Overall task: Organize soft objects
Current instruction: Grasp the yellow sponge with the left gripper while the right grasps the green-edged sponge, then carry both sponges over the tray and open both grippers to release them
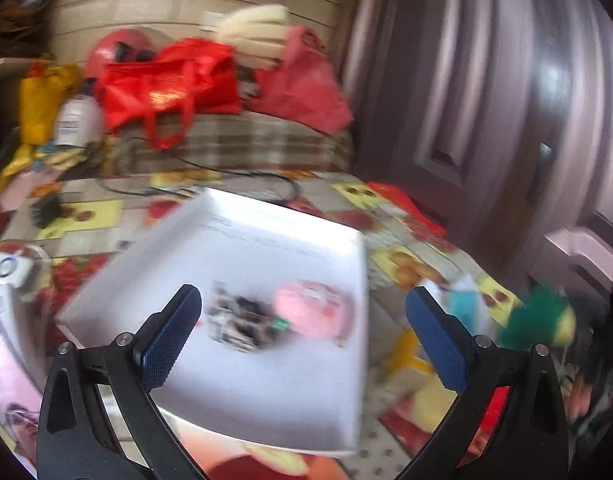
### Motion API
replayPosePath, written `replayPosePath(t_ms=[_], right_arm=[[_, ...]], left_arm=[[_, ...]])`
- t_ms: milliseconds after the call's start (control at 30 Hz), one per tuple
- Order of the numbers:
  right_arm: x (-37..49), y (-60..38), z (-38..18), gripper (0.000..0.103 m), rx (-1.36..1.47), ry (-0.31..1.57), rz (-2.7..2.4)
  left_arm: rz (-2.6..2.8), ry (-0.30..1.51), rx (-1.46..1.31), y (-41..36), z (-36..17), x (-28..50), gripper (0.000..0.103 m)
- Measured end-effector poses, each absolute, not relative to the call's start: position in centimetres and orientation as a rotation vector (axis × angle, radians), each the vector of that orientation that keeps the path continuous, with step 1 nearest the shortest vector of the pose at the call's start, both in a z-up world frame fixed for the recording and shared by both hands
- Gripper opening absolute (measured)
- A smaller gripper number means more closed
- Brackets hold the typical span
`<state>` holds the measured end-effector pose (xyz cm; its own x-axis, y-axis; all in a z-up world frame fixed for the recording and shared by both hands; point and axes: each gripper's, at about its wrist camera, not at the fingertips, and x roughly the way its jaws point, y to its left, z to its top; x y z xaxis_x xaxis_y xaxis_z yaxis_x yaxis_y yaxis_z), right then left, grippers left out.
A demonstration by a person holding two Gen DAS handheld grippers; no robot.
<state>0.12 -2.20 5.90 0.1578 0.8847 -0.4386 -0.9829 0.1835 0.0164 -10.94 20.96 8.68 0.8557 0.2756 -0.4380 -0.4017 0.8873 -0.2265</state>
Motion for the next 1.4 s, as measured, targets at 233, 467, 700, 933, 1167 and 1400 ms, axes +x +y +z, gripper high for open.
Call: replayPosePath(t_ms=[233, 467, 700, 933, 1167, 1400], right_arm=[[5.6, -10.7, 7.8, 0.038, -0.023, 0.384, 1.145], [7.5, -11.9, 7.4, 0.039, 0.089, 0.431, 1.157], [7.1, -12.3, 7.1, 0.039, 0.106, 0.431, 1.187], [6.0, -11.8, 7.6, 0.039, 0.113, 0.406, 1.225], [3.8, -10.5, 8.7, 0.039, 0.110, 0.333, 1.226], [2.5, -10.4, 10.4, 0.039, 0.138, 0.244, 1.183]], left_arm=[[0.100, 0.661, -0.171, 12.7, 5.2, -8.0, 0.102], [0.106, 0.840, -0.060, 9.0, 1.4, -4.9, 0.095], [0.084, 0.877, -0.043, 8.5, 0.3, -2.1, 0.071], [0.075, 0.791, -0.048, 8.7, 2.1, -4.0, 0.062], [0.180, 0.529, -0.053, 10.1, 9.3, -6.5, 0.062], [0.362, 0.254, -0.075, 13.1, 15.5, -8.8, 0.062]])
